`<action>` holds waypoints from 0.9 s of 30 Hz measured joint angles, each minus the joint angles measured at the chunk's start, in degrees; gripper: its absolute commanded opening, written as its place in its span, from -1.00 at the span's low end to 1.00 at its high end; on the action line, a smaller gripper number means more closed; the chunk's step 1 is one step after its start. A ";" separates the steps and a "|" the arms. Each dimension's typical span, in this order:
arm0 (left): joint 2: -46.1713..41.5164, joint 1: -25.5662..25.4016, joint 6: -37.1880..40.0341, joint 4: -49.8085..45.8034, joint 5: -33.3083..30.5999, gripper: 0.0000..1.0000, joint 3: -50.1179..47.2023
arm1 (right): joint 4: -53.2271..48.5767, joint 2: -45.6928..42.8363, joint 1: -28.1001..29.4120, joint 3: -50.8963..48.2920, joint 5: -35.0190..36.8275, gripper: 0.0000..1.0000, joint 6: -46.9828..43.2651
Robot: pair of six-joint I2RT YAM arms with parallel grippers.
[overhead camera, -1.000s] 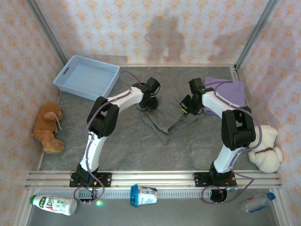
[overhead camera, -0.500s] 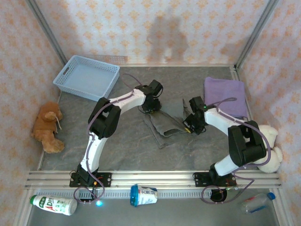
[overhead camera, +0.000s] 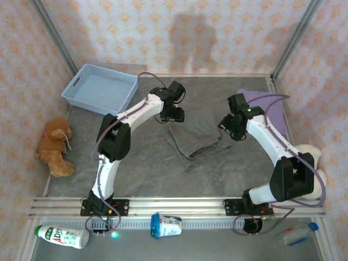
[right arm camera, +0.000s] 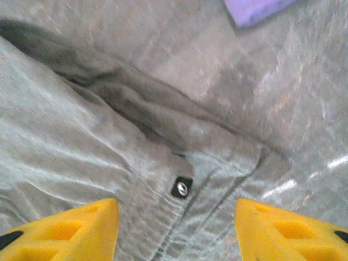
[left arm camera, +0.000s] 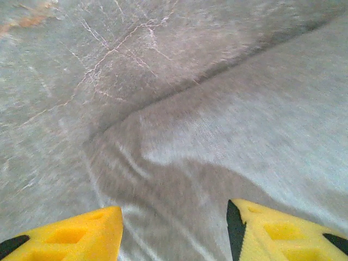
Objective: Fold and stack the mixed laundry pile
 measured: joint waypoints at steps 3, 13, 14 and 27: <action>-6.10 -2.05 1.66 -0.96 -0.02 0.09 -2.64 | 0.79 4.81 -0.76 3.80 -0.17 0.09 -1.62; -9.81 -18.75 4.66 -1.07 -3.89 0.19 -11.28 | 5.07 14.95 -0.83 2.03 -4.37 0.04 -0.61; -8.92 -19.63 4.87 -1.01 -4.68 0.19 -11.28 | 5.62 15.06 -0.81 1.57 -4.61 0.03 -0.24; 0.94 -21.77 7.23 -1.97 -11.87 -1.00 -10.93 | 12.68 17.33 -0.94 -5.38 -8.24 -0.08 5.05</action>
